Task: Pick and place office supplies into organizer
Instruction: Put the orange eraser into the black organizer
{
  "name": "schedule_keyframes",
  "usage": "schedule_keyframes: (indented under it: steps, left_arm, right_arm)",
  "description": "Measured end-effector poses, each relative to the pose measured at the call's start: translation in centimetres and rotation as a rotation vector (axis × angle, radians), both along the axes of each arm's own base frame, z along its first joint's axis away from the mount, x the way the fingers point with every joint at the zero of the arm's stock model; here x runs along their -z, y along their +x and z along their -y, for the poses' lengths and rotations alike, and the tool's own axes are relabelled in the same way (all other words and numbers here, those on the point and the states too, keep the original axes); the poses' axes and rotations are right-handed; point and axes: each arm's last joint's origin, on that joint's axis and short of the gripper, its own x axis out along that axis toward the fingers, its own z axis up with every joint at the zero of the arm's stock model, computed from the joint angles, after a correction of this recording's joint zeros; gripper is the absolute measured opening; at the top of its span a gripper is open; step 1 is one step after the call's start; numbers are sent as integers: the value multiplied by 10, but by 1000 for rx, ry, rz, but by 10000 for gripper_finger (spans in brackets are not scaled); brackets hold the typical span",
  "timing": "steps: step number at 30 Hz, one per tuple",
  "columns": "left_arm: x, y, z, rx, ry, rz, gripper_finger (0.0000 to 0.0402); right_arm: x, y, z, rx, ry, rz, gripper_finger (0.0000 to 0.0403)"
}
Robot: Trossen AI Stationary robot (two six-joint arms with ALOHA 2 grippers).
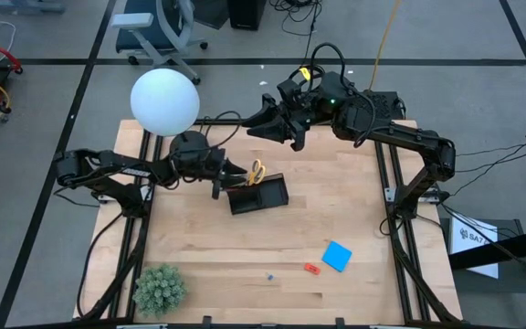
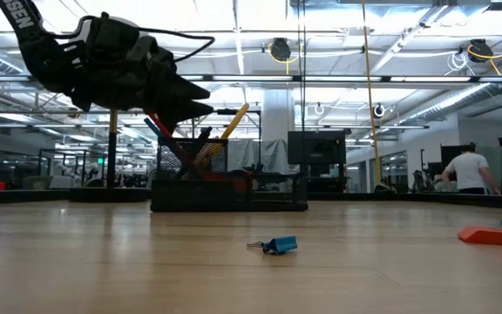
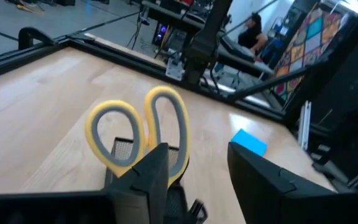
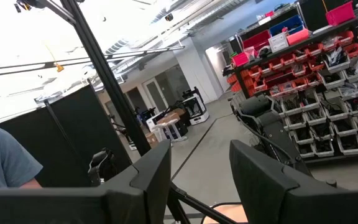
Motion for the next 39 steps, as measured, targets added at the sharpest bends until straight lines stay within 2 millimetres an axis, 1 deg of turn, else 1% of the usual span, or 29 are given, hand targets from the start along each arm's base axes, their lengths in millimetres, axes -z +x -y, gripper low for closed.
schedule_keyframes:
  steps: [5,11,15,18,25,29,32,36,39]
  left_arm:
    - [-11,7,1,10,-38,33,161]
    - [-33,22,8,66,-53,99,161]
    - [-47,31,13,103,-68,120,161]
    - [-58,38,18,131,-84,147,161]
    - [-82,50,35,227,-103,194,161]
    - [-97,53,45,262,-74,170,161]
    - [-105,53,52,274,-43,106,161]
    - [-125,47,59,297,10,101,161]
    - [-136,40,64,309,46,81,161]
  right_arm:
    - [0,0,0,0,-3,2,155]
    - [-1,0,0,-6,-4,8,155]
    - [-9,-5,-2,-42,-1,60,155]
    - [-18,-14,-5,-40,-18,97,155]
    - [-39,-35,-19,-9,-96,189,155]
    - [-43,-44,-27,23,-94,161,155]
    - [-42,-48,-36,60,-110,101,155]
    - [-42,-54,-52,119,-135,56,155]
    - [-45,-60,-64,154,-147,43,155]
